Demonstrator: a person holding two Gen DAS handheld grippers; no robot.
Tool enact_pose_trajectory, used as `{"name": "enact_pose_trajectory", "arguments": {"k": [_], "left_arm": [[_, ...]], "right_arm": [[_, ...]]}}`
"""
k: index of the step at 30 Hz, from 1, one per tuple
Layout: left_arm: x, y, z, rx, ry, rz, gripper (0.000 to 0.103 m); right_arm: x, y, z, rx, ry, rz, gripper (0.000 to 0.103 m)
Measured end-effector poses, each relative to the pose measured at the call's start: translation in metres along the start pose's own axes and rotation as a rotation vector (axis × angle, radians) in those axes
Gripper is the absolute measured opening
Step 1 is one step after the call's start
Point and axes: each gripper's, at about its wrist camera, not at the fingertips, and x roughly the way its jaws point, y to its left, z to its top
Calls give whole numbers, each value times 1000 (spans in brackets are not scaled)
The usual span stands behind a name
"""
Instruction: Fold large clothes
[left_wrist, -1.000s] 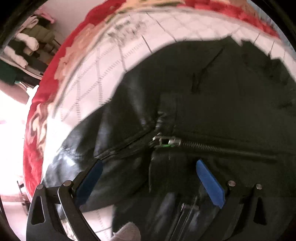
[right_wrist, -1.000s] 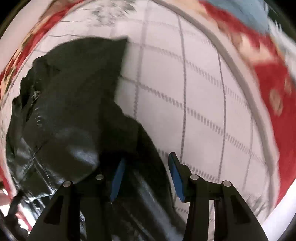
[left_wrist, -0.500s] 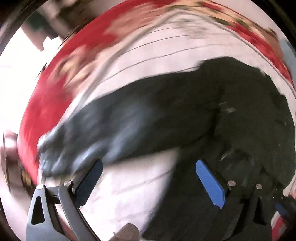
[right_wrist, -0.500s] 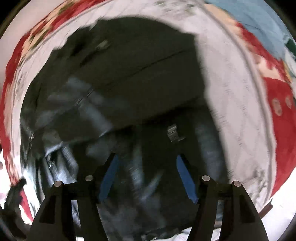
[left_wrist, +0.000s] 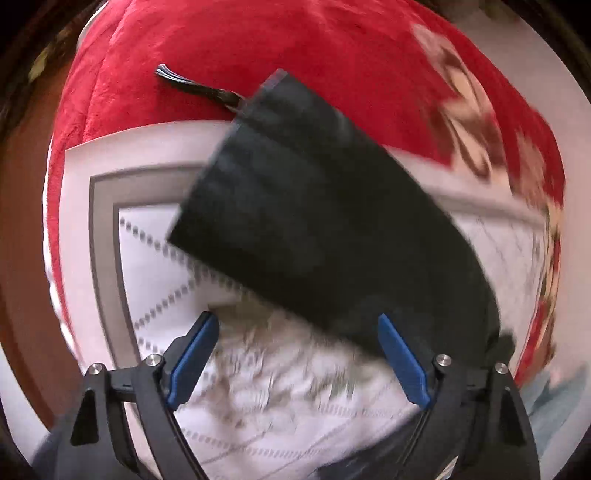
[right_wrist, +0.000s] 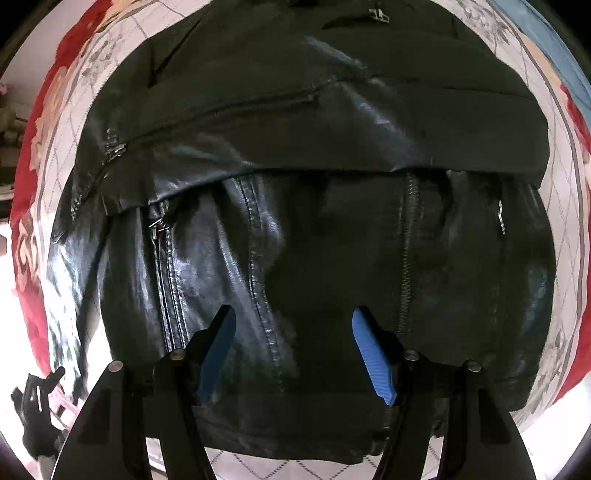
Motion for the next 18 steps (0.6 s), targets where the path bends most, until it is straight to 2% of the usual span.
{"name": "enact_pose_trajectory", "arguments": {"k": [1,4,6,8,11,14,16,18], "left_arm": [[0,2,4,-16,-22,-2,87],[-2,-4,12,-23,-97,29,77],[-1,-9,15,-23,-137,61,66],[1,-17,18,-5,-187,118,38],[3,-28,18,33,-236,155,16],[0,-46,13,123,-283,186,8],[-8,-63,7,204,-335,202,7],[-21,-83,-4,300,-395,212,6]], "right_arm": [[6,13,20,13,6,1,67],[16,8,40,50,17,0,67],[22,25,56,65,24,2,67],[28,27,59,68,23,-2,67],[40,40,74,74,12,-17,67],[40,46,78,85,-4,-45,67],[35,56,82,54,-35,-128,68],[27,69,86,-8,-99,-252,71]]}}
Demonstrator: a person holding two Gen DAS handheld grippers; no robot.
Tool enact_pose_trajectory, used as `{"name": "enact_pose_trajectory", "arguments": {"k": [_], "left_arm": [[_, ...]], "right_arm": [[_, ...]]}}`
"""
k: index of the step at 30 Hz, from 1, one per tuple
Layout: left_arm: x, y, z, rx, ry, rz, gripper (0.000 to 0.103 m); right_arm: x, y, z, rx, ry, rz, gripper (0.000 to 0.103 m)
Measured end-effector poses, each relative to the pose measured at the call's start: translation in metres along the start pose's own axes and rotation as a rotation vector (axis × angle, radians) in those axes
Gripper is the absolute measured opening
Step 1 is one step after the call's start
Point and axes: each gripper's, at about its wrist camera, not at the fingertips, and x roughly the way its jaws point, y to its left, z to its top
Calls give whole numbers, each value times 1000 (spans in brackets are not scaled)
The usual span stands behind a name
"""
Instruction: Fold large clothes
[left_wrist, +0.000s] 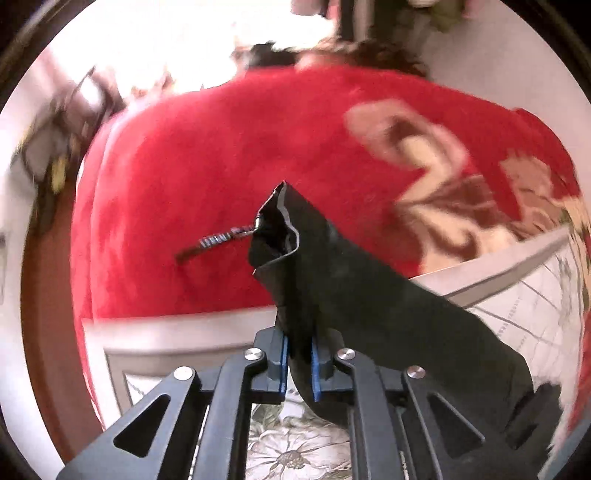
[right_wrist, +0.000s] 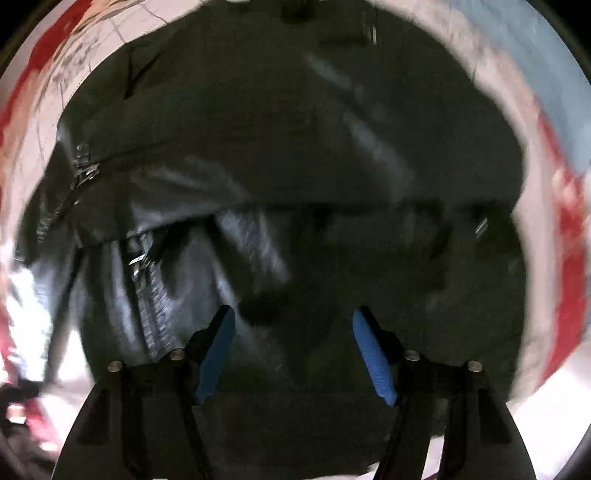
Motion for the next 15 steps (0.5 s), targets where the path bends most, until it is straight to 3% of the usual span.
{"name": "enact_pose_trajectory", "arguments": {"k": [3,8,12,15], "left_arm": [[-36,-33,2,155,-114,0,6],[-87,-105,24,402,-267,-48,5],[-138,-174,-16,598,-372,-141,5],[-168,-230,-58,698,-380,-249,4]], "right_arm": [[-11,12,9,-54,-72,-90,71],[-23,6,28,-47,-123,-64,71],[-21,-33,44,36,-96,34,71],[-20,-77,51,100,-82,62,71]]}}
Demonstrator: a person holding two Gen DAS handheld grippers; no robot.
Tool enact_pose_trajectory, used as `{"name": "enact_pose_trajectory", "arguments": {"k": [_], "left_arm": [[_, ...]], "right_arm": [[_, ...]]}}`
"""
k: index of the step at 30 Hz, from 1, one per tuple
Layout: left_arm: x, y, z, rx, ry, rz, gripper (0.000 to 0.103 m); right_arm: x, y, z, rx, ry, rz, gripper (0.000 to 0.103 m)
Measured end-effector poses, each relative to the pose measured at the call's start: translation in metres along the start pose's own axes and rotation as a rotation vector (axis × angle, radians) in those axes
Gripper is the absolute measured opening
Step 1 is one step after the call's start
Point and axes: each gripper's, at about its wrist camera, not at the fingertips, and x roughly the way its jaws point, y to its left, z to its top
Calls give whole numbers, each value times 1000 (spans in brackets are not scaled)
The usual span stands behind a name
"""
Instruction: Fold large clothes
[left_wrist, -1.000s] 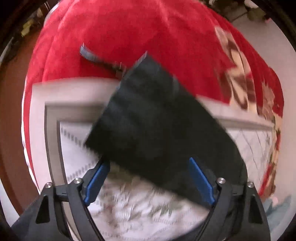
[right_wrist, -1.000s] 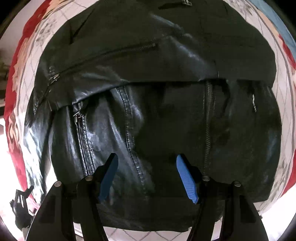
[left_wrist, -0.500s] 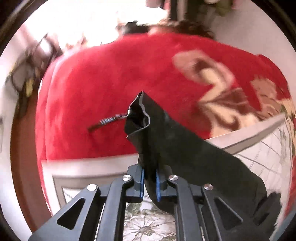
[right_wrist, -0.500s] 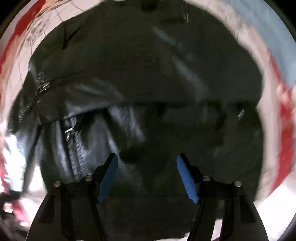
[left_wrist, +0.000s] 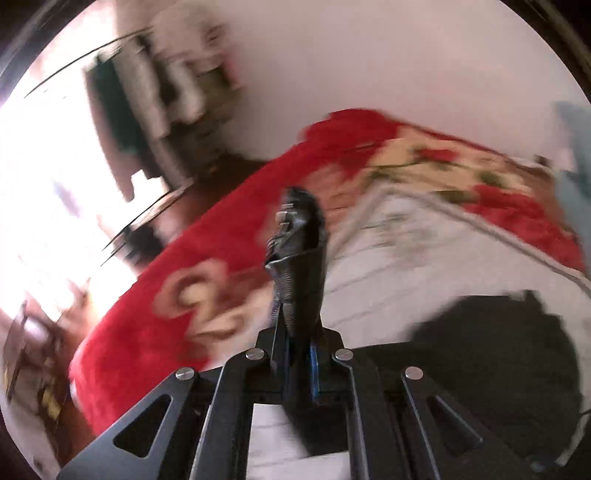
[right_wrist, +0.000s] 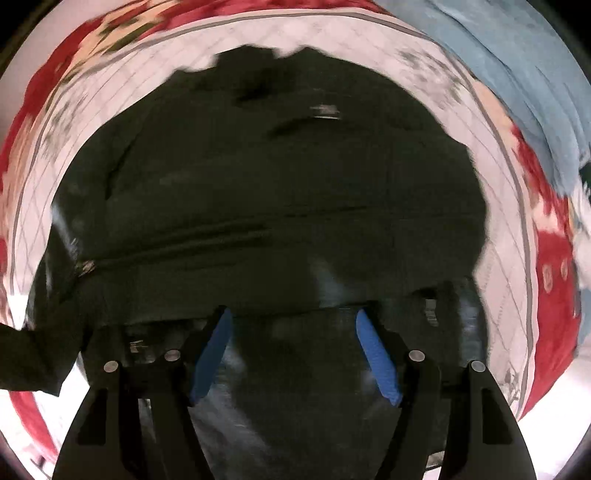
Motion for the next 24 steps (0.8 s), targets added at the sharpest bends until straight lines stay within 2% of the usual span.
{"name": "enact_pose_trajectory", "arguments": {"k": [2,3,4,9,12,14,17,19,21,22,23,24], "left_arm": [[-10,-46,4,50,11,-88,4],[-14,-85,1,84,35,-159,4],[-15,-108,-2,105,50,-200,4],[-36,-255,-43,286,122,-404,4],[-38,-309,-67,384,160,-450,4],[-39,-336,-86,445,182,-448,5],[-30,-357,-108,510,237,-437,8],[-20,-356,-116,521,291,-450,12],[-19,-350,-121,508,323,-478,22],[-18,-344,-120,496,348,-502,47],[-21,-343,-122,487,361,-514,82],[-20,-337,-121,469,381,-535,93]], "right_arm": [[-2,-37,5,34,7,2,71],[-2,-53,5,50,10,1,72],[-3,-78,6,78,12,-2,72],[0,-182,5,176,17,-51,72],[12,-230,4,232,45,-64,72],[20,-259,2,268,65,-73,72],[32,-289,2,310,96,-54,72],[38,-303,0,329,119,-24,72],[42,-314,-1,339,141,6,72],[46,-319,-1,341,155,23,72],[48,-321,-1,338,170,31,72],[51,-324,-1,327,190,41,72]]}}
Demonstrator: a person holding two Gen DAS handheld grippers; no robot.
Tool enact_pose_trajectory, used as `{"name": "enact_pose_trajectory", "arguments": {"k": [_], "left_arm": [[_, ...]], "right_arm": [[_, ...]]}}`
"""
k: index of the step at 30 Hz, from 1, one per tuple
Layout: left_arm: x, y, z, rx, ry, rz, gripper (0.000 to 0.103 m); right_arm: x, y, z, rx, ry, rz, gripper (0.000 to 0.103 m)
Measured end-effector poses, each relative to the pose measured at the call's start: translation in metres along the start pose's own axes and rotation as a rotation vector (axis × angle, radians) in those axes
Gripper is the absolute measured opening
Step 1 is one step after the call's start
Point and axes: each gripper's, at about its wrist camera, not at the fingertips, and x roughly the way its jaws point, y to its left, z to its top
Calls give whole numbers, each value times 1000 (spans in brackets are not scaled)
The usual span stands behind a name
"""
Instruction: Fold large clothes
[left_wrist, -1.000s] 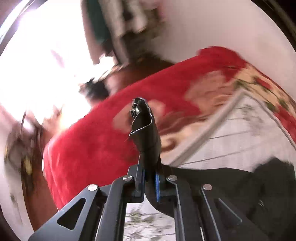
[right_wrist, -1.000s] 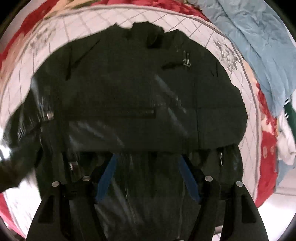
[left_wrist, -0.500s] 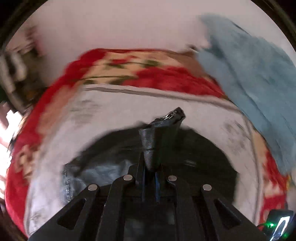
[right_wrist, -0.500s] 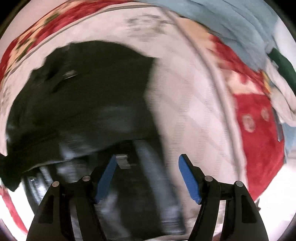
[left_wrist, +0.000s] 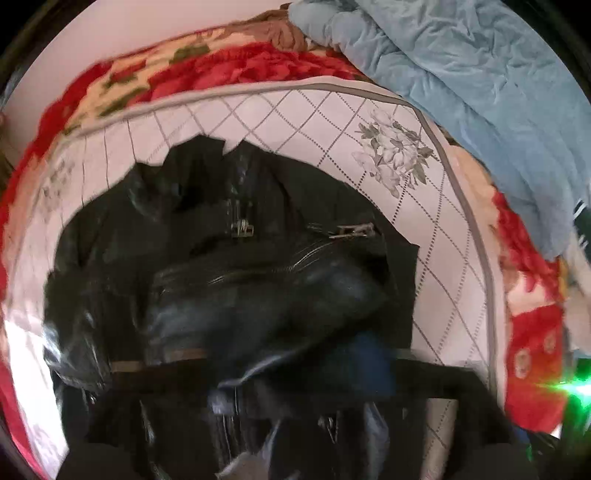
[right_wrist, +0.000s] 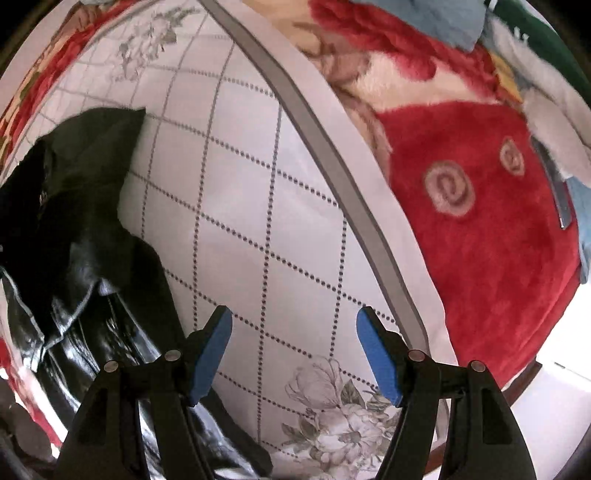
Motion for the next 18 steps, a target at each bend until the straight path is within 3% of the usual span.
{"name": "enact_pose_trajectory", "arguments": {"k": [1,4,7,11,12,15,18], "left_arm": [[0,1,-3,-10,6,-17,98],[-13,22,-11,-33,21,-3,98],[-31,63,-20,-97,13,88,98],[-43,138,-30,-235,3,295,98],[-37,162,-33,-267,19,381,98],[-10,214,-39,-340,81,537,98],[18,248,-42,-396,146,582,98]], "right_arm": [[2,-1,2,-5,17,19,72],[-1,-2,3,16,51,105,72],[-14,7,14,32,26,257,72],[-28,36,37,2,-10,410,71],[-27,48,47,-21,-9,445,71],[-25,85,65,-74,5,479,71],[-13,129,88,-159,33,420,71]]}}
